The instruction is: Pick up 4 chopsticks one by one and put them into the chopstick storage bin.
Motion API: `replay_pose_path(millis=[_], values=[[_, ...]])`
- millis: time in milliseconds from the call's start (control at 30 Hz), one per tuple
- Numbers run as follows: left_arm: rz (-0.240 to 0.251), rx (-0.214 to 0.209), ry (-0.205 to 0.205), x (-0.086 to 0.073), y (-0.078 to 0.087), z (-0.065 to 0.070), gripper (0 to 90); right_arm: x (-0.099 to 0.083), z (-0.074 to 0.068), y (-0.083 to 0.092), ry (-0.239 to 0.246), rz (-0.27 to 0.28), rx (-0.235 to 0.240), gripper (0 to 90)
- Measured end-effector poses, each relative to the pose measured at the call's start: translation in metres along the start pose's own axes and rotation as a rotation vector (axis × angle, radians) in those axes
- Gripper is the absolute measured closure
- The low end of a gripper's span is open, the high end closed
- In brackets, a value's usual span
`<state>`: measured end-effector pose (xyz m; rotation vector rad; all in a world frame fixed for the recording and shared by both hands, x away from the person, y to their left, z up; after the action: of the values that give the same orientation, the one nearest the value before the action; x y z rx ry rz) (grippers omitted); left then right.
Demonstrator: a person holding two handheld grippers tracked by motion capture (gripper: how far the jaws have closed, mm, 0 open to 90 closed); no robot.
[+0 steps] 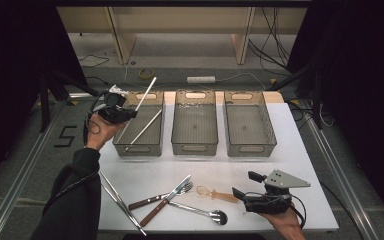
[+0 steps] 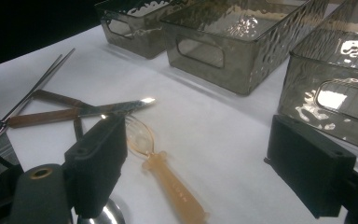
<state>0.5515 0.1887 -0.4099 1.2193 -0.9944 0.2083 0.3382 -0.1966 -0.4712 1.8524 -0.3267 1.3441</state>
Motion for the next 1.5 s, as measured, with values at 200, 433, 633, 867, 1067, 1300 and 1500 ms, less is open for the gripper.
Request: replay_pose_path(millis=[200,433,633,867,1067,1300,1500], values=[[0.002,0.029,0.017,-0.004,-0.012,-0.009,84.8,0.000,0.000,0.000,0.000,0.000,0.001,20.9],[-0.003,0.057,0.041,-0.017,-0.025,-0.017,84.8,-0.001,-0.001,-0.001,0.001,-0.004,0.004,20.9],[-0.021,0.066,0.040,-0.024,-0.033,-0.018,84.7,-0.001,-0.001,-0.001,0.001,-0.008,0.006,20.9],[-0.043,0.085,0.052,-0.027,-0.040,-0.018,84.4,-0.001,-0.001,-0.001,0.002,-0.008,0.007,21.0],[-0.078,0.101,0.060,-0.031,-0.048,-0.021,84.2,-0.001,0.001,0.000,-0.001,-0.005,0.004,21.0],[-0.103,0.109,0.071,-0.032,-0.054,-0.022,83.5,-0.002,0.000,-0.001,0.003,-0.012,0.004,21.1],[-0.089,0.098,0.088,-0.031,-0.053,-0.019,71.8,-0.002,0.000,-0.001,0.001,-0.011,0.003,21.1]])
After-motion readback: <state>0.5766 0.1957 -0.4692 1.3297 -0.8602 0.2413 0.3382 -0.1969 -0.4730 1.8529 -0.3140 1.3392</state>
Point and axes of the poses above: each handheld gripper's, and its own axes: y roughly backward along the jaws, x roughly out of its top, z roughly to its right, the point moved 7 cm from there along -y, roughly forward along the jaws, and after that the axes turned 1 degree about -x, right-handed, at the moved point
